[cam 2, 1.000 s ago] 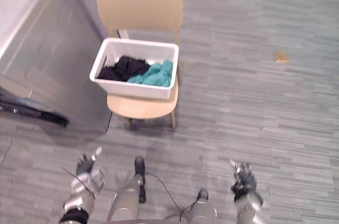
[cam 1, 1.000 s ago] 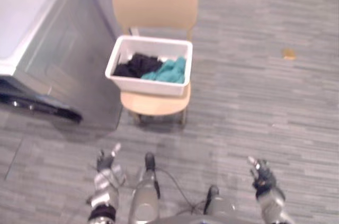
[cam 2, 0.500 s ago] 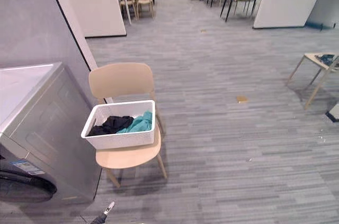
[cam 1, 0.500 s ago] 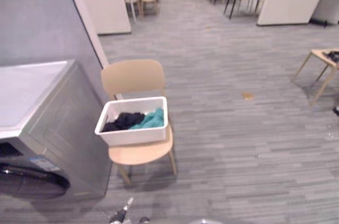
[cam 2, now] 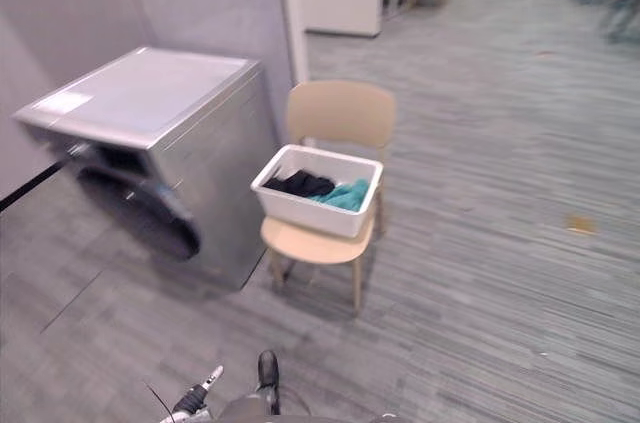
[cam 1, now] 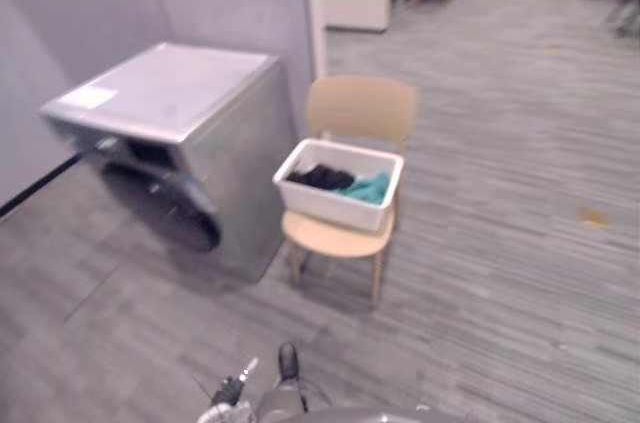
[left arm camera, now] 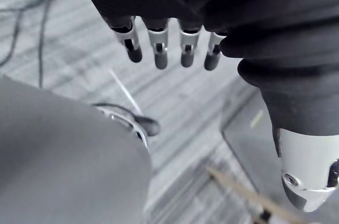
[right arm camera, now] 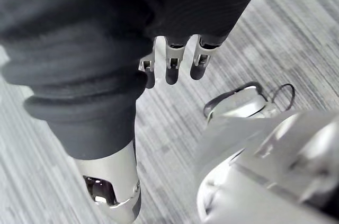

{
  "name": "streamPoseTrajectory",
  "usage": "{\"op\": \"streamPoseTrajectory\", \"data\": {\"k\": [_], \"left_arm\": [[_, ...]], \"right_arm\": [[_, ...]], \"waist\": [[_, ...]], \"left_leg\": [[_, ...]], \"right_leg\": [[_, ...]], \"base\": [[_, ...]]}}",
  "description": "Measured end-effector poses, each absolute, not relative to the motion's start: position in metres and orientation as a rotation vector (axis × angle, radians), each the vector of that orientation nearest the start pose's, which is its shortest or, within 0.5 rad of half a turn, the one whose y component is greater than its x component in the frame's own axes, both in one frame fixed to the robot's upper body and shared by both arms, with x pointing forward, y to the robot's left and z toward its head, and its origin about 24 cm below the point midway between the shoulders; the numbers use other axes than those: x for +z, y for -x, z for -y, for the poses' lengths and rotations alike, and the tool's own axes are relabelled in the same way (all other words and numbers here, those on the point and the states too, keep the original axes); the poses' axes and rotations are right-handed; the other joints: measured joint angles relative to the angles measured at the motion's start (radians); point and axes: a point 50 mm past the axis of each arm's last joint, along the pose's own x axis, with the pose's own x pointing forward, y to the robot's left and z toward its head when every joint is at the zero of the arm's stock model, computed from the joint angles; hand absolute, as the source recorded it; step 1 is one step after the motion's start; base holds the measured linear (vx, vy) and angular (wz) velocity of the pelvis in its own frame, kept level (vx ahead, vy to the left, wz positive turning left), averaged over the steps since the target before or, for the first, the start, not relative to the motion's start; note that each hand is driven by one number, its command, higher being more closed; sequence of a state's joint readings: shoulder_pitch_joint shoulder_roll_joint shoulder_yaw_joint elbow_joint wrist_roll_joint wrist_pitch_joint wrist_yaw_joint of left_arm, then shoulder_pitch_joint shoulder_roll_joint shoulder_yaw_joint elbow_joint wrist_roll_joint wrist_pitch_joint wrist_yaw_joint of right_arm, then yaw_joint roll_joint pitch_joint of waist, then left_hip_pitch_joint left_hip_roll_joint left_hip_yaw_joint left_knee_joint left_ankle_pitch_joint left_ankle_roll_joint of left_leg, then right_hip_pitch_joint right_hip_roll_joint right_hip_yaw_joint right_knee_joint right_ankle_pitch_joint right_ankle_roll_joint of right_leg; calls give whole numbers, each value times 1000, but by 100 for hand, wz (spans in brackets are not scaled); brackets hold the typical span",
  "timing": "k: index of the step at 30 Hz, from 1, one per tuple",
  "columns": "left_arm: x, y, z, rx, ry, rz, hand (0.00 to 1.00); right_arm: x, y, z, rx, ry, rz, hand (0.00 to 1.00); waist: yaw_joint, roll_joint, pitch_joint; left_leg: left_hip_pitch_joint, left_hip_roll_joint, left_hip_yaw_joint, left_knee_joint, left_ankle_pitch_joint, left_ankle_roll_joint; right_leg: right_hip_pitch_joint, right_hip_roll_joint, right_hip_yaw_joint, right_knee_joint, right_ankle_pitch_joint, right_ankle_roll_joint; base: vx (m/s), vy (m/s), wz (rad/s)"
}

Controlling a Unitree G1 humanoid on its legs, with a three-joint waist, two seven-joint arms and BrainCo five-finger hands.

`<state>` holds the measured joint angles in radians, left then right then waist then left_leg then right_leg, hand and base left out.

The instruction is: Pick up the laundry basket with both hands and put the clothes into the washing machine.

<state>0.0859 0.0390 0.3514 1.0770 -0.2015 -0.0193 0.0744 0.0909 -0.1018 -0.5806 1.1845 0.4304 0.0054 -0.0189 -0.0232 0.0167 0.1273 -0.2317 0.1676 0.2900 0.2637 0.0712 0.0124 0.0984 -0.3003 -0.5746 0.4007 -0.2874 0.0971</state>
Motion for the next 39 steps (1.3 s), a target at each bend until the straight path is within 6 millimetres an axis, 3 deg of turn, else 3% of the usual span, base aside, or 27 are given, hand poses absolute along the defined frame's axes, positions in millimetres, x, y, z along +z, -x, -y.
{"op": "streamPoseTrajectory", "data": {"k": [1, 3, 4, 5, 6, 7, 8, 9, 14, 17, 18, 19, 20, 21, 22, 23, 24, 25, 27, 28, 30, 31, 32, 35, 36, 37, 39], "left_arm": [[-166, -67, -214, 579, 281, -1128, 0], [-170, -47, -215, 630, 295, -1195, 0], [-171, -42, -215, 638, 300, -1211, 0], [-172, -37, -213, 633, 297, -1235, 0], [-171, -37, -217, 629, 277, -1235, 0], [-171, -36, -220, 627, 264, -1235, 0], [-170, -38, -222, 619, 249, -1235, 0], [-169, -39, -225, 601, 225, -1237, 0], [-169, -44, -221, 550, 190, -1226, 0], [-169, -48, -220, 534, 182, -1209, 0], [-169, -49, -220, 520, 172, -1210, 0], [-169, -50, -219, 504, 160, -1208, 0], [-169, -50, -219, 497, 155, -1209, 0], [-169, -50, -218, 476, 135, -1211, 0], [-168, -51, -219, 458, 117, -1211, 0], [-168, -51, -222, 449, 107, -1208, 0], [-167, -52, -222, 444, 106, -1207, 0], [-167, -54, -223, 437, 98, -1206, 0], [-167, -55, -223, 425, 80, -1212, 0], [-167, -55, -223, 420, 71, -1213, 0], [-165, -67, -223, 410, 64, -1186, 0], [-163, -76, -224, 404, 61, -1157, 0], [-161, -91, -219, 401, 83, -1113, 0], [-160, -106, -196, 392, 170, -1067, 0], [-161, -106, -186, 391, 212, -1062, 0], [-159, -114, -175, 373, 237, -1039, 0], [-156, -123, -166, 358, 258, -1009, 0]], "right_arm": [[-165, -54, 243, -860, -607, -1051, 0], [-165, -65, 236, -840, -632, -1029, 0], [-165, -68, 235, -842, -641, -1024, 0], [-165, -68, 236, -856, -660, -1018, 0], [-168, -68, 223, -860, -707, -1027, 0], [-169, -68, 217, -852, -721, -1035, 0], [-171, -69, 206, -840, -751, -1045, 0], [-172, -69, 199, -827, -758, -1060, 0], [-169, -89, 197, -726, -697, -1050, 0], [-164, -106, 200, -693, -675, -1018, 0], [-164, -105, 206, -701, -665, -1015, 0], [-163, -102, 212, -715, -652, -1014, 0], [-163, -100, 215, -725, -647, -1014, 0], [-163, -95, 222, -743, -636, -1007, 0], [-163, -89, 223, -757, -644, -1003, 0], [-164, -86, 220, -767, -665, -1004, 0], [-165, -85, 217, -768, -673, -1010, 0], [-166, -87, 212, -763, -701, -1006, 0], [-168, -86, 201, -751, -736, -1013, 0], [-168, -87, 198, -749, -743, -1013, 0], [-169, -79, 198, -786, -767, -1001, 0], [-168, -76, 200, -798, -769, -995, 0], [-170, -63, 201, -852, -791, -1005, 0], [-173, -44, 197, -906, -800, -1052, 0], [-170, -59, 202, -887, -807, -996, 0], [-166, -76, 206, -859, -797, -945, 0], [-159, -99, 209, -813, -779, -884, 0]], "waist": [[-1, 0, 1], [0, -4, 5], [0, -4, 7], [-1, -1, 10], [8, -34, 12], [8, -32, 14], [2, -48, 12], [10, -57, 11], [13, -44, -4], [13, -34, -2], [12, -39, 2], [11, -38, 3], [8, -38, 3], [0, -35, 4], [-17, -48, 4], [-15, -60, 6], [-15, -64, 8], [-15, -65, 15], [-15, -52, 25], [-15, -53, 24], [-13, -50, 20], [-18, -52, 15], [-26, -53, 10], [-23, -50, -29], [-24, -32, -72], [-21, -5, -69], [-6, 27, -47]], "left_leg": [[16, 26, 13, 161, -63, -10], [73, 66, 12, 255, -197, -73], [95, 70, 17, 227, -214, -95], [144, 38, 36, 101, -229, -112], [199, -24, 22, -21, -160, -98], [224, -49, 12, -98, -119, -92], [242, -74, -11, -172, -74, -79], [256, -98, -22, -200, -60, -76], [318, -149, -33, -363, 26, -51], [264, -193, -41, -367, 24, -44], [250, -230, -57, -367, 14, -30], [244, -269, -73, -365, -25, 24], [244, -284, -73, -358, -39, 44], [243, -296, -85, -336, -57, 69], [250, -301, -153, -326, -64, 73], [271, -312, -191, -347, -68, 81], [276, -309, -208, -360, -68, 84], [276, -287, -226, -358, -69, 85], [303, -245, -229, -358, -71, 87], [315, -237, -229, -358, -71, 87], [333, -220, -237, -350, -71, 85], [330, -222, -253, -336, -84, 66], [332, -227, -269, -309, -115, 58], [327, -230, -283, -210, -202, 27], [276, -212, -256, 20, -292, -20], [159, -184, -210, 309, -291, -43], [23, -115, -188, 674, -246, -118]], "right_leg": [[4, 0, -21, -29, 26, -1], [25, 6, -55, -73, 65, 12], [32, 6, -67, -80, 73, 18], [50, 8, -93, -100, 99, 31], [55, -4, -96, -139, 135, 4], [57, 1, -87, -171, 152, -11], [73, 30, -52, -242, 191, -1], [96, 25, -51, -274, 221, 25], [90, 1, -26, -281, 249, 39], [48, -44, -37, -276, 223, 74], [38, -80, -57, -245, 197, 88], [32, -126, -70, -185, 151, 22], [26, -140, -63, -148, 113, -42], [16, -126, -6, -105, 38, -143], [-1, -66, 152, -78, -24, -208], [-33, -19, 292, -13, -41, -222], [-66, 14, 349, 32, -47, -195], [-128, 89, 401, 111, -67, -153], [-214, 194, 399, 161, -83, -121], [-233, 212, 382, 158, -78, -114], [-314, 265, 364, 94, -36, -61], [-333, 277, 390, 49, -7, -64], [-346, 278, 420, 29, 21, -107], [-303, 264, 420, -45, 79, -115], [-234, 273, 399, -96, 154, -138], [-180, 279, 392, -138, 153, -137], [-100, 301, 403, -164, 143, -153]], "base": [[-107, -38, 68], [-48, 60, 59], [8, 154, 74], [32, 173, 75], [49, 175, 70], [50, 136, 71], [25, 114, 64], [12, 108, 57], [-64, 64, 10], [-102, 39, 17], [-56, 115, 58], [-28, 170, 74], [12, 158, 91], [72, 93, 119], [125, 31, 137], [153, 9, 107], [182, 33, 70], [149, 43, 41], [161, 48, 25], [195, 33, 5], [162, 1, 18], [172, -27, 71], [258, -45, 86], [481, -67, 80], [764, -73, 22], [733, -56, 17], [394, 27, -25]]}}
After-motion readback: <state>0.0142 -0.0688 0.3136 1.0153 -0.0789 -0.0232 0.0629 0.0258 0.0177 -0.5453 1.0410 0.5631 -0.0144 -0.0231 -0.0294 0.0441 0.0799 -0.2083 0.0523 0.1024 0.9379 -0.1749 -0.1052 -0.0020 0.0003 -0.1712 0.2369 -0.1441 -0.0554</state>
